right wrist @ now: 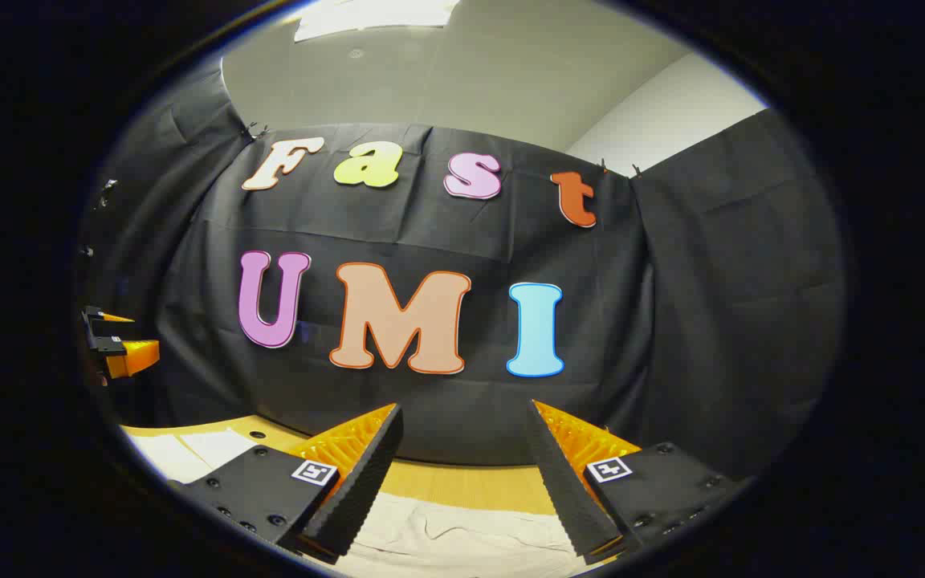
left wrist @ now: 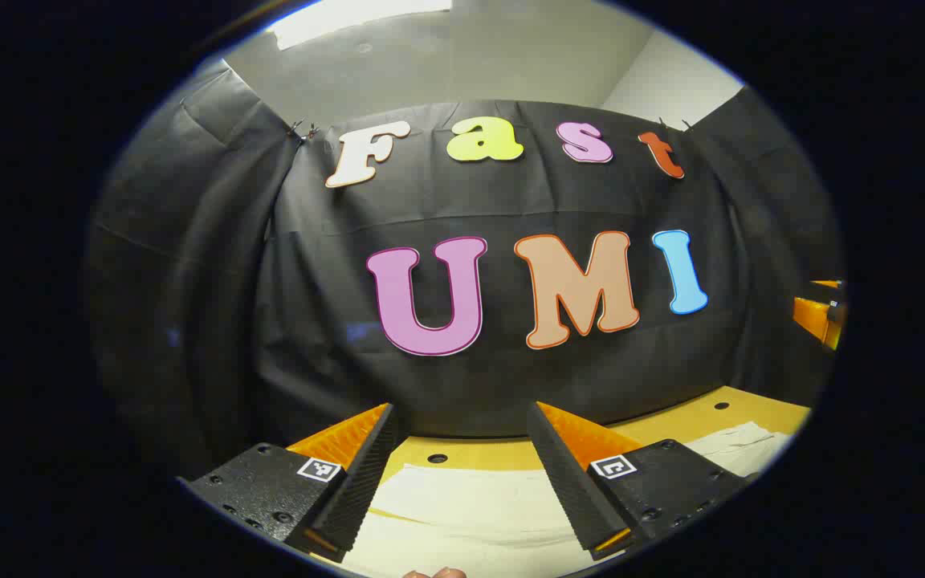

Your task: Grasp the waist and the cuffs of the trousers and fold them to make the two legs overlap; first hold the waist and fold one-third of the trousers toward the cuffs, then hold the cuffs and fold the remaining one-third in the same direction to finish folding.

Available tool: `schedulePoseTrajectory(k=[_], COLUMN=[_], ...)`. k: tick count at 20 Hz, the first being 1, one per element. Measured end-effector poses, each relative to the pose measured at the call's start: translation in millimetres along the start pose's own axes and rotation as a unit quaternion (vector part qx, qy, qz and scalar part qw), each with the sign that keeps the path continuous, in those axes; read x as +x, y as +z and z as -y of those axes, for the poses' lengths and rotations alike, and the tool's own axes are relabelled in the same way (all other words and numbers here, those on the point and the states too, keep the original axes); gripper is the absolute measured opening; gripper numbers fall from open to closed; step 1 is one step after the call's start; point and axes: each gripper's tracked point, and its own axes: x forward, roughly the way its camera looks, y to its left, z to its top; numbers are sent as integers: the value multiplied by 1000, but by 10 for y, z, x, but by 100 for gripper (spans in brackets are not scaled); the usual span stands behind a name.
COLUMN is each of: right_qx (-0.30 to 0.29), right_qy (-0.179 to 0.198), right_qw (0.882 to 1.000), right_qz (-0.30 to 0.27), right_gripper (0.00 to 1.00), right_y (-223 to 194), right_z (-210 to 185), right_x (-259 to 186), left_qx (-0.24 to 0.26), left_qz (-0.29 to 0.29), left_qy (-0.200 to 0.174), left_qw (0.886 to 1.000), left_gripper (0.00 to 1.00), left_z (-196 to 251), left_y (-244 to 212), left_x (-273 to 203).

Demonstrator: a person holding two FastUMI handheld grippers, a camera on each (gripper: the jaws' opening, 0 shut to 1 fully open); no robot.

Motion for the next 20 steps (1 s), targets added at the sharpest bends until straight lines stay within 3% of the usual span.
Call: schedulePoseTrajectory(k=[2,20], right_qx=[-2,-70], right_qy=[-4,13], right_qw=[1000,997], right_qz=[-2,-27], right_gripper=[97,97], right_y=[-4,-273], right_z=[66,332], right_x=[44,-19], left_qx=[2,-3], left_qz=[-2,2], left_qy=[3,5], left_qw=[1000,1000], left_gripper=[94,96], left_z=[-2,59], left_y=[10,15], left_x=[3,41])
